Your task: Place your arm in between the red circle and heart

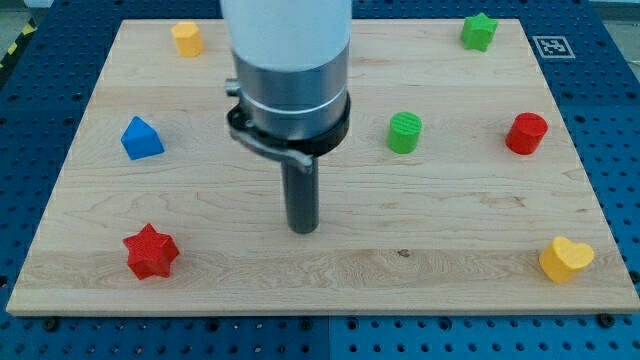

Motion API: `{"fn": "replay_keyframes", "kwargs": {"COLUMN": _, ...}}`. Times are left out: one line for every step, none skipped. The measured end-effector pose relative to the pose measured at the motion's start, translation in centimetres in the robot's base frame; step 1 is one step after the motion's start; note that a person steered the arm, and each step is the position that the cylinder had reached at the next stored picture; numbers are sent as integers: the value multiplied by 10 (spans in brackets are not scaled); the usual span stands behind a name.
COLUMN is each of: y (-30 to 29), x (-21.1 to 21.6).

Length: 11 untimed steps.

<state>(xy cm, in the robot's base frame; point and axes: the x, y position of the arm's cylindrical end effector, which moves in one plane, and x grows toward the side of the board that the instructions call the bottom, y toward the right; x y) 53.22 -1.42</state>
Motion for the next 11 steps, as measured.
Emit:
{"fn": "replay_keyframes", "kwargs": {"y": 59, "x": -7}}
{"fn": "replay_keyframes", "kwargs": {"y": 93, "x": -7}}
{"fn": "replay_keyframes", "kwargs": {"y": 110, "x": -11}}
{"fn": "replay_keyframes", "kwargs": {"y": 128, "x": -19}}
{"fn": "replay_keyframes", "kwargs": {"y": 170, "x": -19}}
{"fn": "replay_keyframes", "kwargs": {"y": 173, "x": -20}}
{"fn": "replay_keyframes", "kwargs": {"y": 173, "x": -20}}
{"fn": "replay_keyframes", "kwargs": {"y": 180, "x": -20}}
{"fn": "replay_keyframes", "kwargs": {"y": 218, "x": -20}}
{"fn": "replay_keyframes", "kwargs": {"y": 251, "x": -20}}
{"fn": "replay_keyframes", "kwargs": {"y": 282, "x": -10}}
